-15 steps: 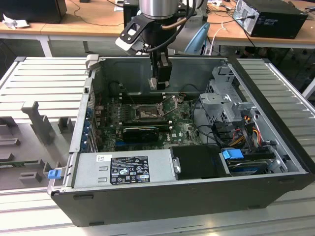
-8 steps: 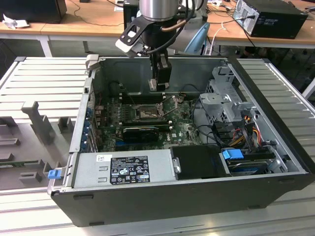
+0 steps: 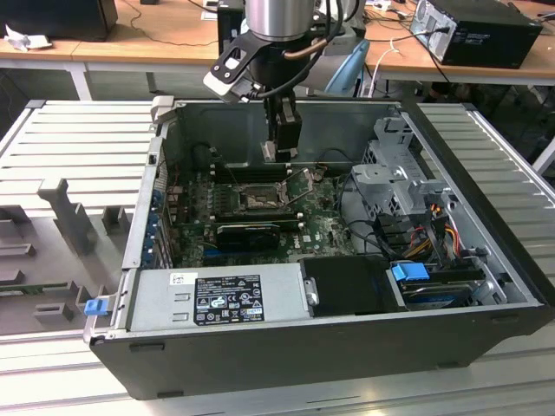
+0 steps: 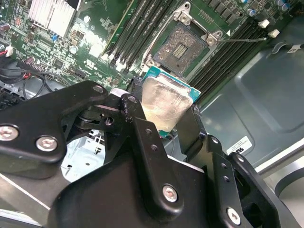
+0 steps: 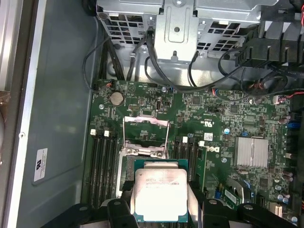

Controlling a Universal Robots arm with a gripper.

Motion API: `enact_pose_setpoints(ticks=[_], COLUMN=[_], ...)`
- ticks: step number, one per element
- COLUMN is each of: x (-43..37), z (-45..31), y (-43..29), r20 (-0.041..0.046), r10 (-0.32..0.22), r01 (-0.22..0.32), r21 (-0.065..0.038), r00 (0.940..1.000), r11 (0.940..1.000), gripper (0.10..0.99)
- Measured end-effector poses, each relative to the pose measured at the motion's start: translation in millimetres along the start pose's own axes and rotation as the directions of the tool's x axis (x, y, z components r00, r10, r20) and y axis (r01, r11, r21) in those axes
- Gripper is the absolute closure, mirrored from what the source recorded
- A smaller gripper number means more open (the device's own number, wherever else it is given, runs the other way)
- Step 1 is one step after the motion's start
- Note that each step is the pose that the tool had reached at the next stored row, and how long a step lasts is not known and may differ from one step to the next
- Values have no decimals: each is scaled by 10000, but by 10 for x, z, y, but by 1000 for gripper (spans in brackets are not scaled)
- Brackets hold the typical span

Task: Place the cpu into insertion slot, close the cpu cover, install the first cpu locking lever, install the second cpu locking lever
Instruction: 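Place the cpu into insertion slot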

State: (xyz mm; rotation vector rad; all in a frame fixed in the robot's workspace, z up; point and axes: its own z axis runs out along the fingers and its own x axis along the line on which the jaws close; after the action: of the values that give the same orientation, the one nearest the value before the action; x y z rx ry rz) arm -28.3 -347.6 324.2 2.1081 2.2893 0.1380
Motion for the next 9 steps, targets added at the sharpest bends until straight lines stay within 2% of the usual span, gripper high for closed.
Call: enact_pose_setpoints(ticks=[9], x=[-2], z=[37], y=[-2], r20=[18], r10=[210], r01=[-210], r21=[1], r00=[9998], r11=[9998], gripper=[557])
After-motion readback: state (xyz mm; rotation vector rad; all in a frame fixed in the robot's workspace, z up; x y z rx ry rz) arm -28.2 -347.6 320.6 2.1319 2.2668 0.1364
